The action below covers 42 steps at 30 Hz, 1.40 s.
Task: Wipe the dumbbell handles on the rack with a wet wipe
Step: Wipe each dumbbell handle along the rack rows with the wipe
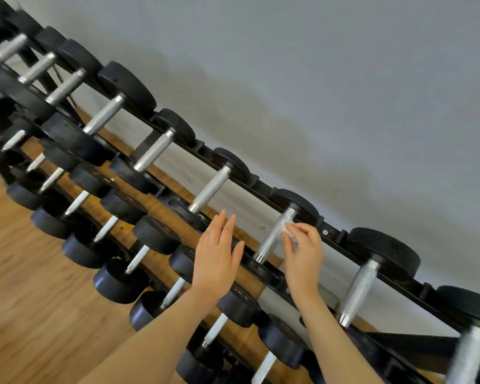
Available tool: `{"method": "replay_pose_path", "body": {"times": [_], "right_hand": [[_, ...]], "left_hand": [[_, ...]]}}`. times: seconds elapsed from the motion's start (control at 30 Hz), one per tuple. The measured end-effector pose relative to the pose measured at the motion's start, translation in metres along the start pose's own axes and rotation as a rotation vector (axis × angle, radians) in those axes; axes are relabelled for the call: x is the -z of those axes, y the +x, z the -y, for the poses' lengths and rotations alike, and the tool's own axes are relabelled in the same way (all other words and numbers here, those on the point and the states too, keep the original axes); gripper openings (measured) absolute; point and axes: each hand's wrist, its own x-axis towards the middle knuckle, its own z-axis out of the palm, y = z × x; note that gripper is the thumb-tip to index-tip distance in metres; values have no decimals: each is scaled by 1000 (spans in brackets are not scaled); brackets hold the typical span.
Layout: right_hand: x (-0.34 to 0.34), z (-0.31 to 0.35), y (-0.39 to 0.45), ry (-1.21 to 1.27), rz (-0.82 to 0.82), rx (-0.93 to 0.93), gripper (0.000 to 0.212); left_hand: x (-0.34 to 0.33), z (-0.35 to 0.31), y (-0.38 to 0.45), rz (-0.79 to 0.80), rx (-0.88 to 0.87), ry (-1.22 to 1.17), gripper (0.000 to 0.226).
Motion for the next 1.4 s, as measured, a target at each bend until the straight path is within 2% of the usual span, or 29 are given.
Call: {"method": "replay_pose_path", "body": {"times": [0.13, 0.47, 0.67, 0.9, 1.07, 1.27, 1.4], "right_hand": [[3, -14, -3, 52, -42, -37, 27], [-21, -32, 18, 282, -92, -154, 27], [-36, -36, 20, 403, -153, -235, 24], [-38, -34, 16, 460, -177, -241, 22], [-41, -27, 19, 494, -235, -313, 23], [-47, -30, 7, 533, -229, -292, 23], [-47, -28, 23, 537, -273, -382, 22]], "left_hand": [[-19, -18, -14, 23, 22, -38, 58], [-62, -24, -19, 23, 30, 42, 55], [-61, -24, -19, 23, 28, 91, 60], [-62, -24, -22, 31, 56, 112, 68], [-60, -26, -25, 38, 75, 120, 66], [-63, -23, -24, 27, 68, 119, 71], [-65, -24, -24, 29, 75, 135, 67]]}}
